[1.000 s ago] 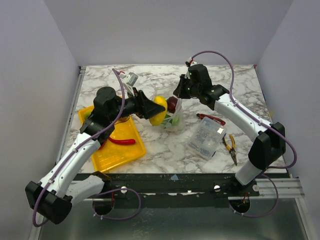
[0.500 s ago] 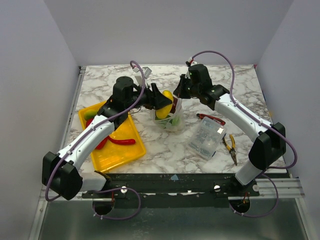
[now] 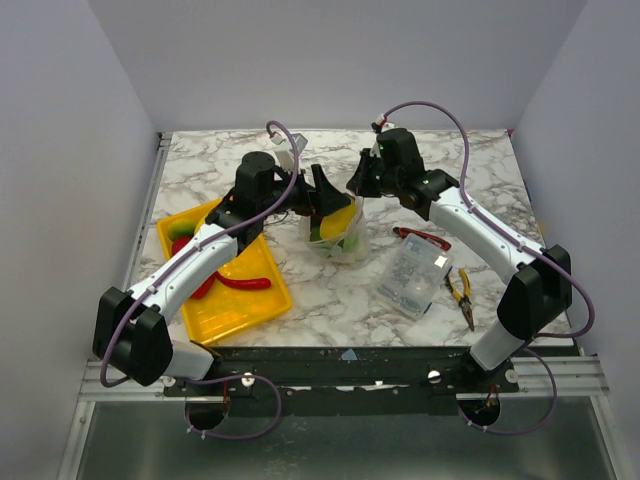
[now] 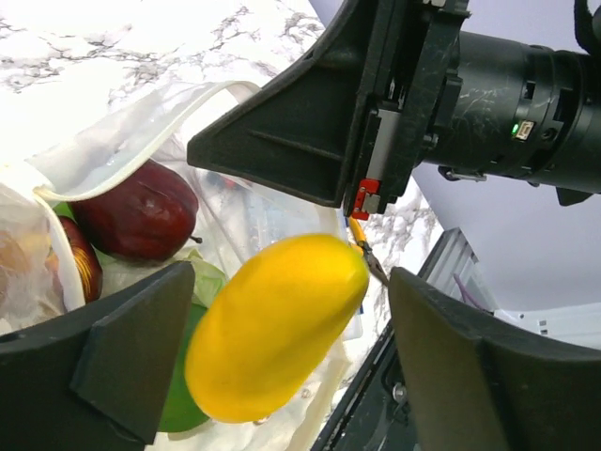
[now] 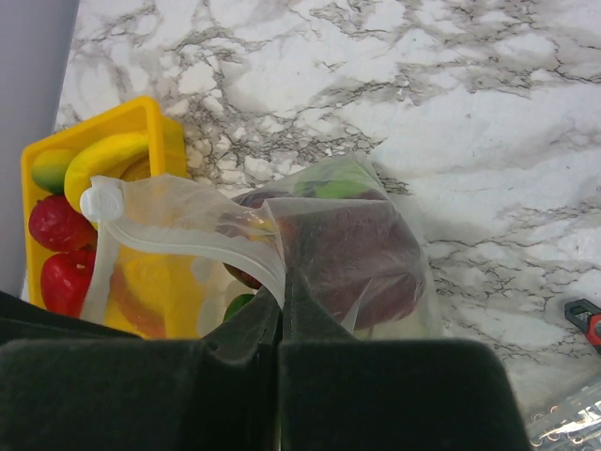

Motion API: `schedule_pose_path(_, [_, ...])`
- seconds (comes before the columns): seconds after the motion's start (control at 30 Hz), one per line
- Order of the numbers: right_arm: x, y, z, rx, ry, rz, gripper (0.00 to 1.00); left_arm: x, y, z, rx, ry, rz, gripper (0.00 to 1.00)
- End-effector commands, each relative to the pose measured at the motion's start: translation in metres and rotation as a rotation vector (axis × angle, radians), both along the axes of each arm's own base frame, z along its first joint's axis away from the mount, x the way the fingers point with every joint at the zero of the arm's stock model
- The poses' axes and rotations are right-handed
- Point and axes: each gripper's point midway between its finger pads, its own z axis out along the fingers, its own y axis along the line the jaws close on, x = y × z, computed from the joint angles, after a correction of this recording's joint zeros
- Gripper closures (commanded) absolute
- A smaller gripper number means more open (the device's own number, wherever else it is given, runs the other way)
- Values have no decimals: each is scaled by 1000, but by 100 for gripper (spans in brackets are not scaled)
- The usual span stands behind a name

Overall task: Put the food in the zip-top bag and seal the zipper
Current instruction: Place the fake fruit in the zipper food storage bag.

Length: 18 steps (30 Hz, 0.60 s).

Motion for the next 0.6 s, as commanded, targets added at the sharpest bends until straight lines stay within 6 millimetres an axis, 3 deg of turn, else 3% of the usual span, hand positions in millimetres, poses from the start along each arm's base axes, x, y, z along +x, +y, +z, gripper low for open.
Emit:
schedule_pose_path(0.0, [-1, -4, 8, 8, -12, -3, 99, 5, 5, 14, 4, -52, 44, 9])
schedule_pose_path(0.27, [-1, -3, 7, 11, -11, 1, 99, -8, 22, 22, 40, -85, 78, 2])
schedule_pose_path(0.43, [-1, -3, 7, 11, -12, 1, 99, -19, 48, 12, 128, -90, 148, 5])
schedule_pose_path(0.57, [-2, -3, 8, 14, -16, 3, 100, -31, 68, -9, 200, -67, 189, 14])
